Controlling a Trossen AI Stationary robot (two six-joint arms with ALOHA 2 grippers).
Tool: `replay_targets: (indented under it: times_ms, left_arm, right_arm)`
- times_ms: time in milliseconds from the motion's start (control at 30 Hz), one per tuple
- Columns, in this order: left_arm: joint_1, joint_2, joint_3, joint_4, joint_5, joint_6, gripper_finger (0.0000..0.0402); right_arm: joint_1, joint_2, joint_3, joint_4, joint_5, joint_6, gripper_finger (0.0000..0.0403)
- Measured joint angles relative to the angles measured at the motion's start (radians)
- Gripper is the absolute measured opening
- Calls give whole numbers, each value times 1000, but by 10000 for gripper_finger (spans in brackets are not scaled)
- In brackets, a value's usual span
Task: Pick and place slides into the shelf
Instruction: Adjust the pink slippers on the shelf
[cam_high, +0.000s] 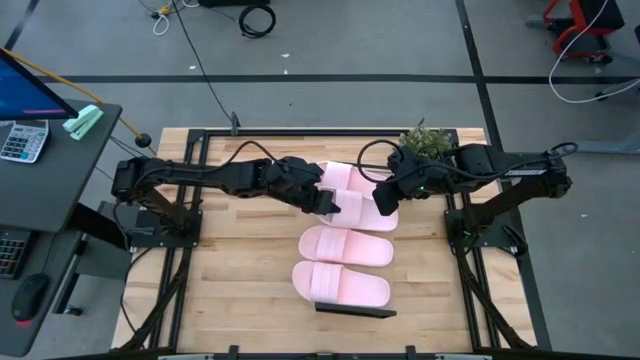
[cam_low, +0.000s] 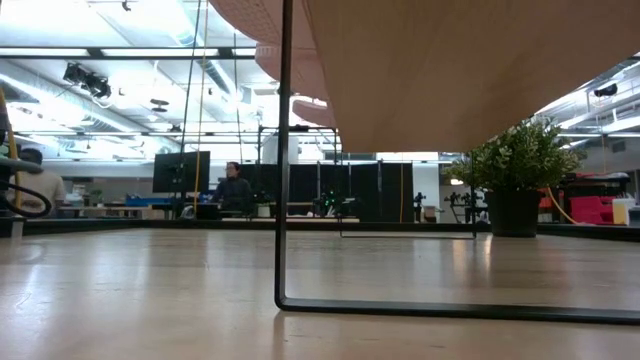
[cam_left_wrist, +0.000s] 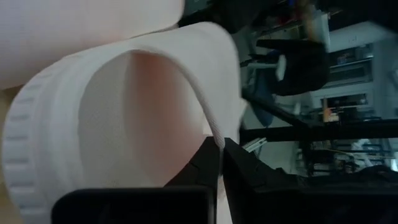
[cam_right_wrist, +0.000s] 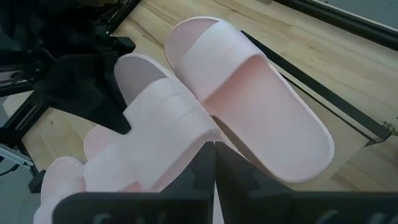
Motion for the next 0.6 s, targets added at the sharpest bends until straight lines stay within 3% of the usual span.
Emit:
replay_targets:
  times_ms: [167,600]
  left_arm:
    - [3,-8,-2,105,6,-9,11]
    - [10,-17,-1,16,-1,19,10]
  right_arm:
    - [0,0,0,0,0,1,17]
    - [0,0,-1,0,0,0,17]
